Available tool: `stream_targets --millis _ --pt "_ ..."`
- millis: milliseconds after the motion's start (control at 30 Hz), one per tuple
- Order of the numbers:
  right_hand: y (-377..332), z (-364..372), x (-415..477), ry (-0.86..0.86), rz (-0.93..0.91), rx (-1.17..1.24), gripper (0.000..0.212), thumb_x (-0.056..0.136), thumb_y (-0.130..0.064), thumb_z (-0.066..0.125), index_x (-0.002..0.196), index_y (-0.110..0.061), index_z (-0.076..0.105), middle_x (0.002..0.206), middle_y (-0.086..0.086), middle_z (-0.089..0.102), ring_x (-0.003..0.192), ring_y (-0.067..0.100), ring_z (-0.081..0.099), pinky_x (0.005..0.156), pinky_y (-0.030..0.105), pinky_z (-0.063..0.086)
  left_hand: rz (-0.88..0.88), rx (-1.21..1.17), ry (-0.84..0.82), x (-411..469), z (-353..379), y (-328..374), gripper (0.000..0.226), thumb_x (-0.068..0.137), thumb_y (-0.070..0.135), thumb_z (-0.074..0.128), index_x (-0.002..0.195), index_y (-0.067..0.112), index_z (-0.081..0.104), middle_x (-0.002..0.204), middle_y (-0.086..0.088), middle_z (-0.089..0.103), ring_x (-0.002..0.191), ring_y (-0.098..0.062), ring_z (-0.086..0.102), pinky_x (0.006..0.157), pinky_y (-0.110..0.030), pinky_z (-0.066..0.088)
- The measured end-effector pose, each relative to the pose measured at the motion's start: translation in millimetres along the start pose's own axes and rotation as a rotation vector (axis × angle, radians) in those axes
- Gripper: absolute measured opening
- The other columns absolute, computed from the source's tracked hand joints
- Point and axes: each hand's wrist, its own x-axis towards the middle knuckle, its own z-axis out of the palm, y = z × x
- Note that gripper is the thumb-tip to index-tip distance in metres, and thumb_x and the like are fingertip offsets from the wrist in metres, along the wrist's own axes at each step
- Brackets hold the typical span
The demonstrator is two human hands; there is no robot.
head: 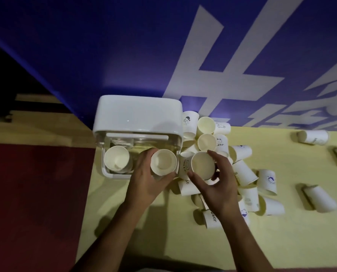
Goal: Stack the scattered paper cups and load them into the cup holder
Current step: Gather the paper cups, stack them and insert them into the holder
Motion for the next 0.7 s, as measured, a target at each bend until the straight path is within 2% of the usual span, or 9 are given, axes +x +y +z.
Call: stream_targets --millis 100,200,300,400,467,567,700 --pt "-0.8 3.3 -0.4 0.008 0.005 -0.009 0.068 0.07 -0.033 0.093 0.129 -0.026 0.06 0.121 -0.021 0.057 0.102 0.008 0.058 0.072 0.011 0.044 -0.036 0.145 -0.061 8.9 9.8 -11.6 0.081 0.07 0.058 0.079 0.14 0.033 0.048 0.139 0.013 0.055 0.123 -0.014 0.056 0.096 -0.037 0.052" --pt "-2.0 6.7 0.7 0.004 -0.013 -0.029 0.07 0.069 -0.04 0.091 0.13 -0.025 0.06 0.121 -0.021 0.058 0.1 0.009 0.058 0.076 0.014 0.045 -0.078 0.252 -0.082 16.1 17.0 -22.9 0.084 0.073 0.057 0.083 0.146 0.034 0.046 0.146 0.012 0.054 0.129 -0.016 0.055 0.096 -0.033 0.052" --pt "-4.1 9.2 2.2 -0.018 -0.054 -0.057 0.072 0.07 -0.044 0.09 0.132 -0.022 0.06 0.124 -0.018 0.059 0.104 0.008 0.058 0.081 0.017 0.046 -0.137 0.267 -0.11 20.1 17.5 -25.6 0.089 0.075 0.057 0.083 0.15 0.034 0.043 0.149 0.008 0.054 0.132 -0.017 0.053 0.099 -0.032 0.049" --pt "-8.2 17.2 4.2 -0.046 -0.088 -0.056 0.071 0.072 -0.037 0.092 0.132 -0.022 0.057 0.127 -0.017 0.058 0.11 0.011 0.058 0.085 0.021 0.047 -0.143 0.269 -0.147 20.1 14.0 -25.2 0.093 0.075 0.057 0.083 0.153 0.035 0.039 0.149 0.007 0.054 0.134 -0.018 0.053 0.1 -0.033 0.049" --pt "-12.9 26.1 7.0 -0.085 -0.111 -0.042 0.07 0.073 -0.033 0.092 0.132 -0.02 0.057 0.127 -0.013 0.058 0.112 0.012 0.057 0.085 0.023 0.048 -0.128 0.243 -0.178 17.8 11.9 -27.5 0.104 0.072 0.057 0.085 0.158 0.034 0.03 0.15 0.006 0.053 0.134 -0.017 0.052 0.101 -0.03 0.048" --pt "-15.8 40.7 11.3 -0.143 -0.178 -0.056 0.071 0.073 -0.029 0.093 0.132 -0.012 0.057 0.128 -0.005 0.06 0.116 0.013 0.057 0.09 0.028 0.049 -0.123 0.167 -0.205 10.2 6.8 -34.7 0.117 0.07 0.05 0.089 0.162 0.034 0.017 0.156 0.01 0.044 0.138 -0.007 0.046 0.102 -0.018 0.038" --pt "-7.3 58.1 14.7 -0.225 -0.19 -0.077 0.075 0.074 -0.039 0.091 0.136 -0.014 0.057 0.133 -0.003 0.059 0.126 0.016 0.055 0.101 0.039 0.049 -0.163 0.037 -0.208 -1.1 -3.2 -42.8 0.095 0.084 0.025 0.078 0.16 0.033 0.022 0.153 0.011 0.048 0.14 -0.003 0.044 0.107 -0.021 0.04"
